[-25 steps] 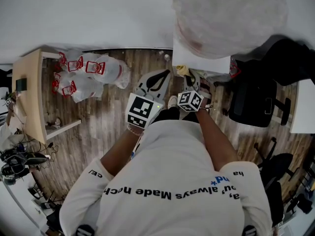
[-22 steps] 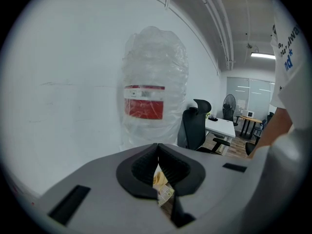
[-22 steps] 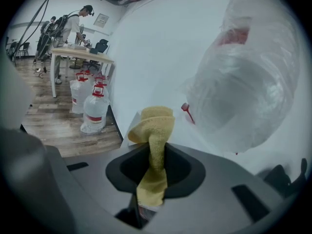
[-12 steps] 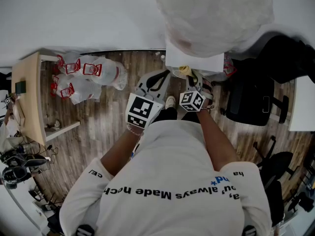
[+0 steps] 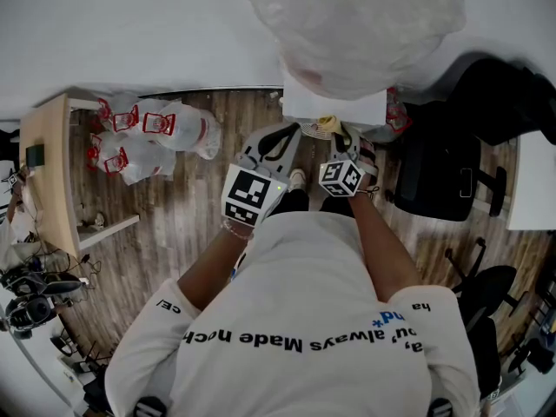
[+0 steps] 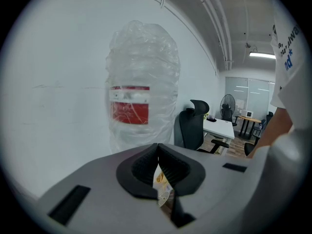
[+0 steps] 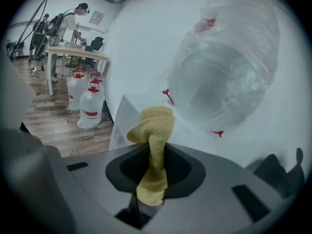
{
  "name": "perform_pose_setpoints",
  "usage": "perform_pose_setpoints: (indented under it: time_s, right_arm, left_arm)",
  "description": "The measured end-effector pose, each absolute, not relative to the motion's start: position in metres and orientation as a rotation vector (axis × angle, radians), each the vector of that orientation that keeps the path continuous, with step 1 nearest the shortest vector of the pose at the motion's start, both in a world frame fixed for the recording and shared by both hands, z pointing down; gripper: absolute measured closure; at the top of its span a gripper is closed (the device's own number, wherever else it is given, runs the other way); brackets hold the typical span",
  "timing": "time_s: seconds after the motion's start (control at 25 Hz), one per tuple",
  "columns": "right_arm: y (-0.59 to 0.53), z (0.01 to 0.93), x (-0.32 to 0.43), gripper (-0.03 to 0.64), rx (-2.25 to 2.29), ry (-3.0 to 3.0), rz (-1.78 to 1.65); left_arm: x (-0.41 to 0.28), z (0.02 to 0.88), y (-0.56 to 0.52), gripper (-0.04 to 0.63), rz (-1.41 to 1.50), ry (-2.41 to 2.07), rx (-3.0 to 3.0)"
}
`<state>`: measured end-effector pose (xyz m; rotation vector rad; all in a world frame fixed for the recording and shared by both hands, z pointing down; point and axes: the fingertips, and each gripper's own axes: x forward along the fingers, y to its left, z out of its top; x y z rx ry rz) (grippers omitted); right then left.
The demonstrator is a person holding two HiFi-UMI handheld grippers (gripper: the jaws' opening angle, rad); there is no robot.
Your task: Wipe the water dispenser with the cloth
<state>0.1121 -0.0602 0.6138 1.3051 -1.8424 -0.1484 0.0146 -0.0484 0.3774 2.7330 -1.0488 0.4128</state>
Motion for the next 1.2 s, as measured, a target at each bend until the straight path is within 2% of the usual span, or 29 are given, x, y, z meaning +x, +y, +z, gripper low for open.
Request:
perform_pose_setpoints:
  time_s: [1.2]
  right_arm:
    - [-0.048, 0.619, 0.196, 0.534, 1.316, -1.791, -0.123]
  left_arm:
    - [0.071, 0.378, -0.043, 0.575, 0.394, -1.044, 2.723]
